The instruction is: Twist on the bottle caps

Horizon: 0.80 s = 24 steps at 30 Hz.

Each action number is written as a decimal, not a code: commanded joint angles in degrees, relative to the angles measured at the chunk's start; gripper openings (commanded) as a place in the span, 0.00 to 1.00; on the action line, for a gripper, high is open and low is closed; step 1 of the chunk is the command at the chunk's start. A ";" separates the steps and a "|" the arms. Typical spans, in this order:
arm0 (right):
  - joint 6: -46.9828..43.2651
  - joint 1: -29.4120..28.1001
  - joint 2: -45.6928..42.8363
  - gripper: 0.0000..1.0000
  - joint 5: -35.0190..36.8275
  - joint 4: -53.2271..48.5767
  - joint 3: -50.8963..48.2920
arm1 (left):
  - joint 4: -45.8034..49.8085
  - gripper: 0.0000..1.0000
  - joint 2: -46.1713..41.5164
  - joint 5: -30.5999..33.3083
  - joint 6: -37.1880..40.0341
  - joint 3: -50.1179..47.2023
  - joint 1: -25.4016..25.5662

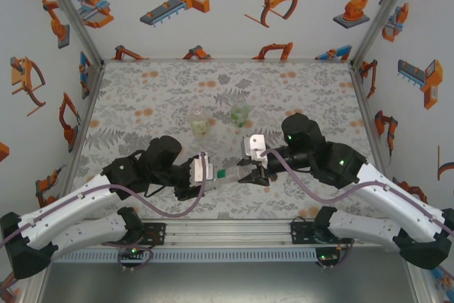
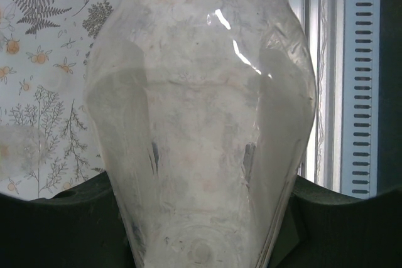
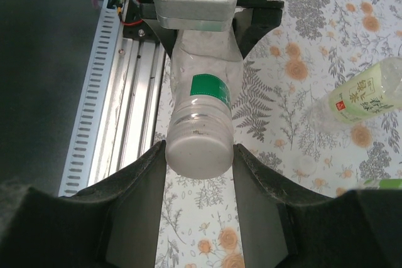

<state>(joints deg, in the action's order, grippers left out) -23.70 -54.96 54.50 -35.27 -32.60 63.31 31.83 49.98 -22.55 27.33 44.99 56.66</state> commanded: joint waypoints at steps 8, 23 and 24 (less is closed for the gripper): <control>-2.17 -1.27 1.80 0.01 0.04 -1.37 2.65 | 0.43 0.00 -0.31 -1.78 0.15 1.82 0.29; 17.51 -1.34 0.72 0.00 2.18 9.93 -2.46 | 0.32 0.00 0.20 -0.31 0.13 2.29 0.29; 21.06 -1.30 0.51 0.00 2.88 11.71 -3.49 | 0.20 0.00 0.04 -0.30 0.10 2.38 0.27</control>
<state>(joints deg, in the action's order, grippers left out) -14.35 -55.70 55.37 -33.10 -30.48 62.17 33.78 50.11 -22.06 27.31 45.01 56.64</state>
